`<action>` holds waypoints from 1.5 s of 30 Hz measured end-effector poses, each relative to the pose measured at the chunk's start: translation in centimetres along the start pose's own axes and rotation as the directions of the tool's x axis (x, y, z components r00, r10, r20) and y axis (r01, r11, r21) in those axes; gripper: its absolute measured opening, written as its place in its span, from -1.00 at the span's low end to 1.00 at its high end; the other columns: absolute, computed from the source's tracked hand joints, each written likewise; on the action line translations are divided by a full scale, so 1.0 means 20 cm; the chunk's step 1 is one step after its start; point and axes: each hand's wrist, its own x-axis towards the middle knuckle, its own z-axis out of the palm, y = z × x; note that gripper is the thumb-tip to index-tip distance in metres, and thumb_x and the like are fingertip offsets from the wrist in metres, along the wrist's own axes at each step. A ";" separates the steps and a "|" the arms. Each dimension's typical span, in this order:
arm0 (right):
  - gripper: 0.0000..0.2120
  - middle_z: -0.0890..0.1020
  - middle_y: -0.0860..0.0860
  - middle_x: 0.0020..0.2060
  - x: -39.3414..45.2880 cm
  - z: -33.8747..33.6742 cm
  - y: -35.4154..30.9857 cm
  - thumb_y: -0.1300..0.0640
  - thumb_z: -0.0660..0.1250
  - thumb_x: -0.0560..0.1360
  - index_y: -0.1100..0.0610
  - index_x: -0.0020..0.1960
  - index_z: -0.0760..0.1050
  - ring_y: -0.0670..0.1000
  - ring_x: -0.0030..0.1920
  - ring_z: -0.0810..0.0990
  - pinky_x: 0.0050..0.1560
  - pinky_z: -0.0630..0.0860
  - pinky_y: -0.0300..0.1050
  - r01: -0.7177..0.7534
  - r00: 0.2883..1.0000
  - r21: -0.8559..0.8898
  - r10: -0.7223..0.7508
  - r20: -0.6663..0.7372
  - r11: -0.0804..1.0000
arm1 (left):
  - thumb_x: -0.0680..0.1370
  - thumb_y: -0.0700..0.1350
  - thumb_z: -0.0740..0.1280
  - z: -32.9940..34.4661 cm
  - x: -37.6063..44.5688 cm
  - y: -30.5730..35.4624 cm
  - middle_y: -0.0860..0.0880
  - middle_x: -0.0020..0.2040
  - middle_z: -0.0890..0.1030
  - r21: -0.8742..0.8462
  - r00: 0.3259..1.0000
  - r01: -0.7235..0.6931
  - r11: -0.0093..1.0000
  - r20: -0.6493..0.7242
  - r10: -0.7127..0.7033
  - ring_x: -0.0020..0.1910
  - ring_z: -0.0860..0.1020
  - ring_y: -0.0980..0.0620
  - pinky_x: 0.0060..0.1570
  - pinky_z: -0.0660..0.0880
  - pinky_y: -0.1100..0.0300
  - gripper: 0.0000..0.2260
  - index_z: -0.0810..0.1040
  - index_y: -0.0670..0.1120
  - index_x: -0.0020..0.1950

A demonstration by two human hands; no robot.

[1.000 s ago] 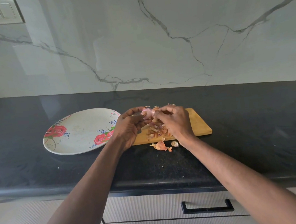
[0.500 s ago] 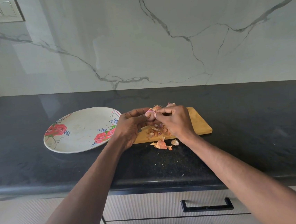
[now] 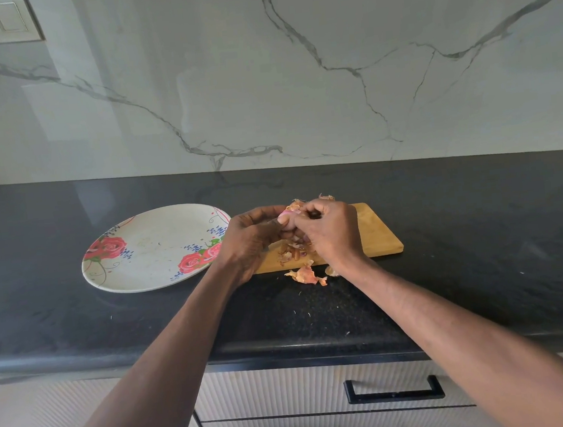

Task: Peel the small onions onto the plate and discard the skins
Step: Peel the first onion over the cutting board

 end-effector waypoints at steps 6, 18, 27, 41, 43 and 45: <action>-0.93 0.72 -0.03 -0.30 0.03 -0.01 0.01 0.17 0.56 0.41 0.17 -0.15 0.72 -0.08 -0.28 0.70 -0.27 0.61 -0.23 -0.146 0.989 0.047 0.147 -0.016 0.988 | 0.50 -0.34 0.38 -0.01 0.01 -0.01 -0.26 0.01 0.68 -0.047 1.000 0.006 0.999 -0.009 -0.006 -0.05 0.67 -0.15 0.08 0.62 -0.04 -0.85 0.61 -0.29 0.05; -0.95 0.72 0.04 -0.28 0.04 -0.01 0.03 0.25 0.48 0.49 0.23 -0.12 0.71 0.05 -0.23 0.74 -0.07 0.69 0.01 -0.338 0.939 0.208 0.345 0.006 0.918 | 0.57 -0.36 0.33 -0.01 0.03 -0.01 -0.31 0.11 0.65 -0.056 0.998 0.051 0.997 -0.021 -0.052 0.06 0.66 -0.20 0.18 0.58 -0.05 -0.85 0.57 -0.29 0.13; -0.93 0.69 0.04 -0.40 0.04 -0.02 0.00 0.32 0.46 0.49 0.25 -0.17 0.69 0.00 -0.31 0.70 -0.20 0.62 -0.19 -0.391 0.914 0.358 0.402 0.047 0.848 | 0.55 -0.40 0.33 0.01 0.02 0.01 -0.25 0.00 0.68 -0.118 0.992 0.065 0.991 -0.098 -0.077 -0.08 0.69 -0.13 0.00 0.66 0.08 -0.88 0.57 -0.29 0.07; -0.88 0.65 -0.18 -0.38 0.00 -0.02 0.01 0.24 0.44 0.48 0.08 -0.15 0.73 -0.13 -0.19 0.65 -0.26 0.51 -0.29 -0.037 0.988 -0.177 0.062 0.141 0.983 | 0.60 -0.34 0.30 0.00 0.01 0.04 -0.30 0.10 0.66 -0.250 0.985 0.062 0.966 -0.141 -0.100 0.00 0.70 -0.19 -0.11 0.66 0.16 -0.83 0.54 -0.29 0.18; -0.86 0.64 -0.19 -0.42 0.00 -0.03 0.01 0.24 0.43 0.50 0.13 -0.18 0.73 -0.17 -0.30 0.63 -0.31 0.45 -0.34 -0.007 0.994 -0.124 0.021 0.110 0.992 | 0.58 -0.41 0.29 -0.01 0.01 0.03 -0.29 0.12 0.65 -0.244 0.987 0.052 0.968 -0.133 -0.086 -0.01 0.70 -0.16 -0.08 0.67 0.15 -0.81 0.55 -0.29 0.17; -0.92 0.64 -0.21 -0.34 0.00 -0.04 -0.01 0.21 0.46 0.52 0.22 -0.06 0.72 -0.30 -0.31 0.62 -0.32 0.43 -0.47 0.015 0.997 -0.043 -0.011 0.082 0.999 | 0.56 -0.45 0.27 -0.01 0.01 0.03 -0.28 0.11 0.66 -0.245 0.992 0.051 0.968 -0.103 -0.078 -0.03 0.69 -0.16 -0.03 0.67 0.11 -0.78 0.55 -0.28 0.16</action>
